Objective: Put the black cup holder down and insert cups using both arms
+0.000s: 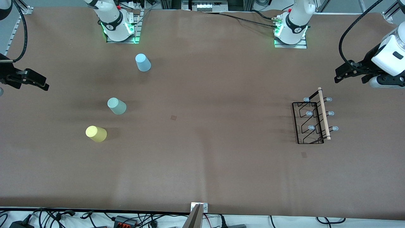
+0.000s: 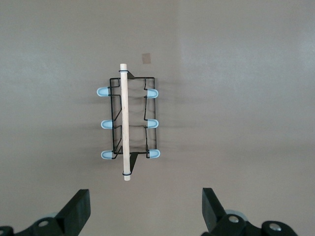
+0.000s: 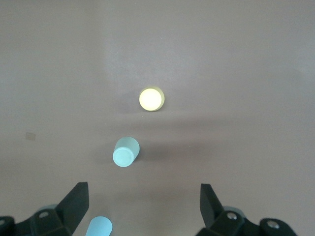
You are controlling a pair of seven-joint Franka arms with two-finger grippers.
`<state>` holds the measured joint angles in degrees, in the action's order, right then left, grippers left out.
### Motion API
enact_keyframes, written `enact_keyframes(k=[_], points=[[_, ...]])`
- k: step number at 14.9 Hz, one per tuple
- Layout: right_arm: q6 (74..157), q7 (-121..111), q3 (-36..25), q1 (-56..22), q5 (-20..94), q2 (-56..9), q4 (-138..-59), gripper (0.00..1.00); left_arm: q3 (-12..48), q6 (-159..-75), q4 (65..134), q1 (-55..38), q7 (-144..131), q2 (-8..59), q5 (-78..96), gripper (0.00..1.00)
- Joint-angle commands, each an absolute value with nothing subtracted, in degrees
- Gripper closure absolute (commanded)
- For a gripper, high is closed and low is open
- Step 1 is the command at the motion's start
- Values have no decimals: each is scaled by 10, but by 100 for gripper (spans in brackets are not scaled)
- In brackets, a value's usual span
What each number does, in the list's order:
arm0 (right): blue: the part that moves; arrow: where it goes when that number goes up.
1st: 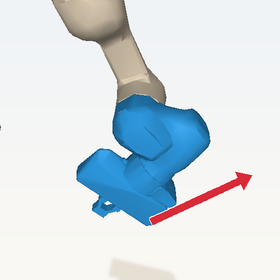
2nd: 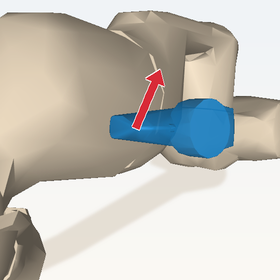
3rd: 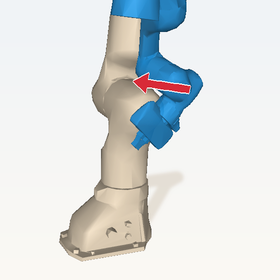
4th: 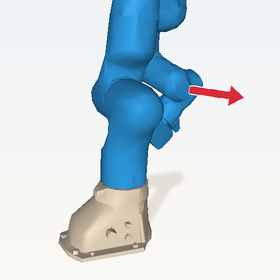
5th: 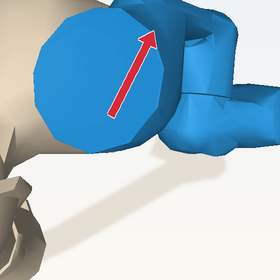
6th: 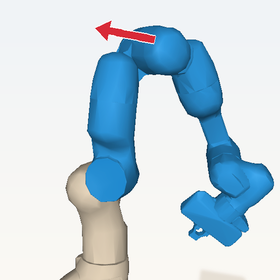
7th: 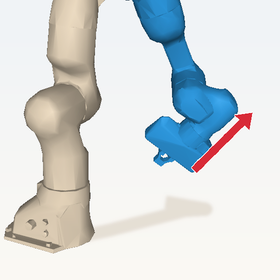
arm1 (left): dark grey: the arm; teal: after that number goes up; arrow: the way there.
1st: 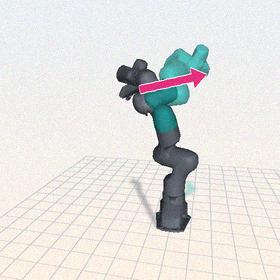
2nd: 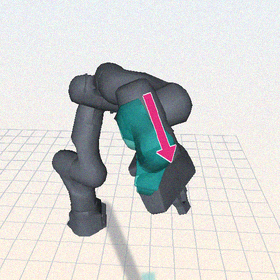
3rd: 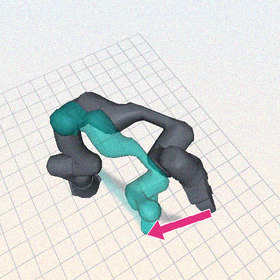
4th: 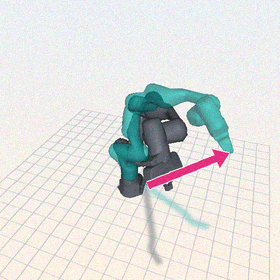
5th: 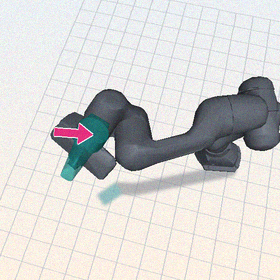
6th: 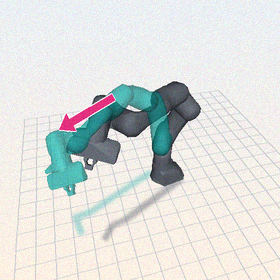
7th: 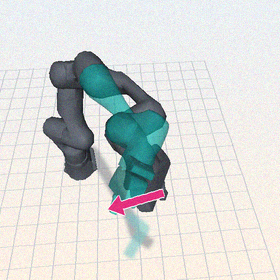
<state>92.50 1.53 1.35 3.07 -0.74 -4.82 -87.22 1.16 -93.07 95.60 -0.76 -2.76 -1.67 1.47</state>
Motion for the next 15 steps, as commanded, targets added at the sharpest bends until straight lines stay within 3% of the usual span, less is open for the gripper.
enact_keyframes(k=[1, 11, 15], points=[[918, 16, 13, 29, -5, -47, -868, 0, 10, -922, 952, -7, -18, -19, 22, 0], [920, 14, 14, 23, -14, -45, -866, 0, 5, -917, 952, -8, -25, -17, 22, 0], [918, 17, 12, 26, -11, -46, -866, 0, 5, -870, 934, -8, -23, 5, 22, 0]])
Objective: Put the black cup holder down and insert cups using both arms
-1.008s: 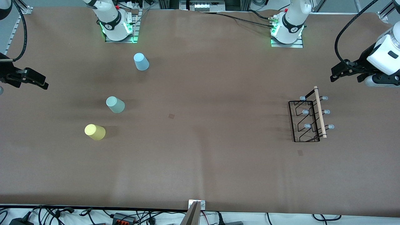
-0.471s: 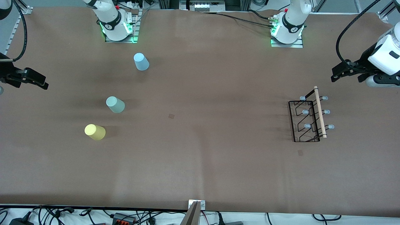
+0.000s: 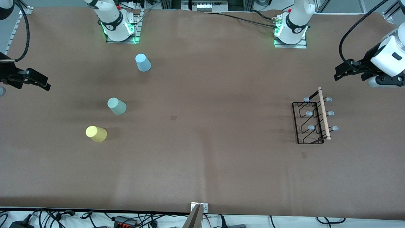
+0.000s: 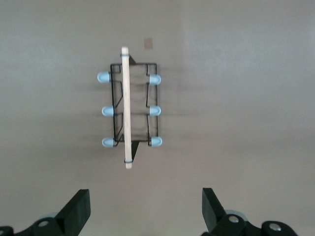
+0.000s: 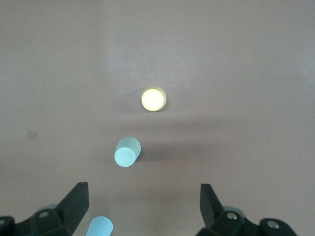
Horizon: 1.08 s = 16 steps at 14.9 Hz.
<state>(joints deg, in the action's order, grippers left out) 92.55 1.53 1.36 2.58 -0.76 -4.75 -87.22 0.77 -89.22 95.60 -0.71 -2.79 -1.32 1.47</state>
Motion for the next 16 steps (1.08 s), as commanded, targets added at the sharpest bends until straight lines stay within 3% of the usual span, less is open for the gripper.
enact_keyframes(k=[1, 5, 9, 11, 14, 16], points=[[918, 17, 11, 26, -11, -46, -867, 0, 5, -870, 931, -8, -19, 17, 23, 0], [886, 17, 13, 22, -11, -51, -870, 0, 4, -826, 923, 5, -4, 55, 19, 0], [840, 11, 13, 13, -12, -76, -904, 0, 4, -879, 939, 24, -1, 97, 10, 0], [899, 11, 13, 11, -9, -43, -985, 0, 4, -939, 966, 25, 16, 99, -17, 0], [1063, 13, 14, 1, -6, 37, -1165, 0, 8, -1029, 1016, 29, 50, 98, -36, 0], [1136, 19, 14, -18, -6, 47, -1228, 0, 8, -1097, 1069, 35, 72, 94, -36, 0]])
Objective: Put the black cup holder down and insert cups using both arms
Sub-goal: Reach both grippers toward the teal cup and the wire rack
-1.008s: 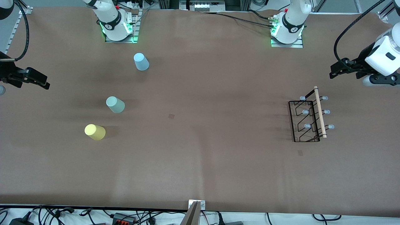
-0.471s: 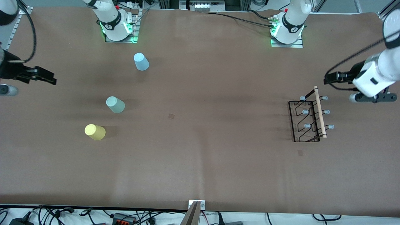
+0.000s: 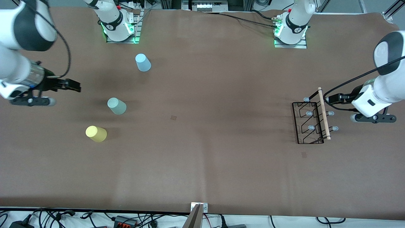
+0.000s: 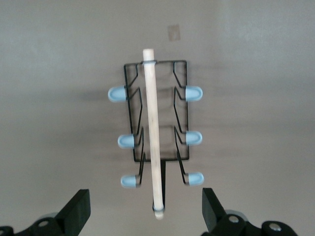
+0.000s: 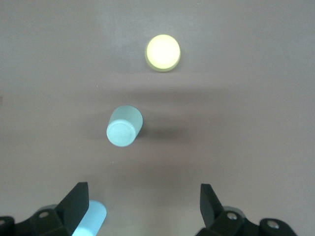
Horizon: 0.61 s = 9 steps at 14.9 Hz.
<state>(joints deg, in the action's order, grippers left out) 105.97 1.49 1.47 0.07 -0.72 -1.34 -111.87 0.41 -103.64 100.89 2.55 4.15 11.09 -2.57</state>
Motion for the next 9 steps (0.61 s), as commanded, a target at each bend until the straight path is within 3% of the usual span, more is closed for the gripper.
enact_keyframes(k=[1, 9], points=[[1167, 27, 14, -20, -6, 40, -1250, 0, 9, -1116, 1086, 43, 74, 94, -36, 0], [1304, 31, 14, -48, -5, -45, -1268, 0, 11, -1258, 1192, 47, 74, 95, -35, 6]])
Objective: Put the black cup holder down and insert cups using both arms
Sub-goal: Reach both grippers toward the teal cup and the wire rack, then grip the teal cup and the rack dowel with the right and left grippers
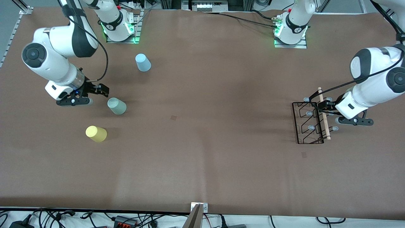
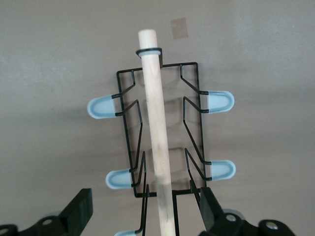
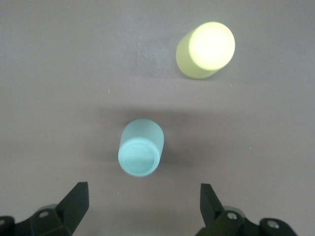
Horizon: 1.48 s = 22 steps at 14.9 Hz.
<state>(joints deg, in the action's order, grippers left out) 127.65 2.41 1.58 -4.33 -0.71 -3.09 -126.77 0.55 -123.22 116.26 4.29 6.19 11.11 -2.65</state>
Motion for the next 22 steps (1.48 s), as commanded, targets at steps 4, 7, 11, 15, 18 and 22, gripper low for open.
enact_keyframes(k=[4, 7, 11, 15, 18, 22], points=[[1345, 39, 14, -47, -2, -73, -1264, 0, 11, -1338, 1239, 47, 74, 99, -35, 14], [1365, 66, 14, -49, -2, -79, -1262, 0, 12, -1339, 1236, 43, 73, 97, -35, 24], [1386, 76, 14, -50, 15, -90, -1264, 0, 12, -1338, 1237, 42, 73, 95, -35, 24], [1388, 85, 14, -53, 43, -113, -1266, 0, 12, -1337, 1237, 40, 72, 95, -35, 33], [1388, 140, 14, -60, 43, -118, -1278, 0, 12, -1333, 1237, 40, 73, 97, -35, 69], [1417, 143, 14, -62, 43, -120, -1304, 0, 12, -1320, 1232, 40, 69, 96, -35, 97]])
